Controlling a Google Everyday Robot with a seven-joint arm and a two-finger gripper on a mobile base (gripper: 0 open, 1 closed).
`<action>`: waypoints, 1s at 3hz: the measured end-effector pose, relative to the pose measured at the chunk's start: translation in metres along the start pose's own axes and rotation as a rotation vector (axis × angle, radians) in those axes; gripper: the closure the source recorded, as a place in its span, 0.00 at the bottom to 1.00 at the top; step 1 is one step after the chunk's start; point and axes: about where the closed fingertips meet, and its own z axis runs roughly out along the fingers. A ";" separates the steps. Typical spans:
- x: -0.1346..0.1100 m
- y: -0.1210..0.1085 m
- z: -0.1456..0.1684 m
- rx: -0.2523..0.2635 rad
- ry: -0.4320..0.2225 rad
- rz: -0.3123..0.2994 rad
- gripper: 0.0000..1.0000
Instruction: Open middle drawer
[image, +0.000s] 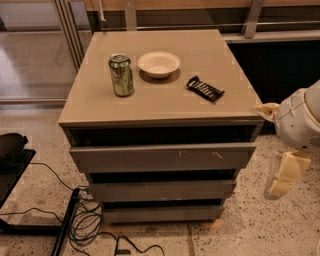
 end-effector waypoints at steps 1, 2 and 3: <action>-0.015 -0.010 0.028 0.054 -0.124 -0.109 0.00; -0.019 -0.015 0.026 0.083 -0.130 -0.173 0.00; -0.019 -0.015 0.026 0.082 -0.129 -0.172 0.00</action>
Offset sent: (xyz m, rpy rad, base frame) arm 0.0125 0.0169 -0.0167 0.0755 -0.0742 0.0864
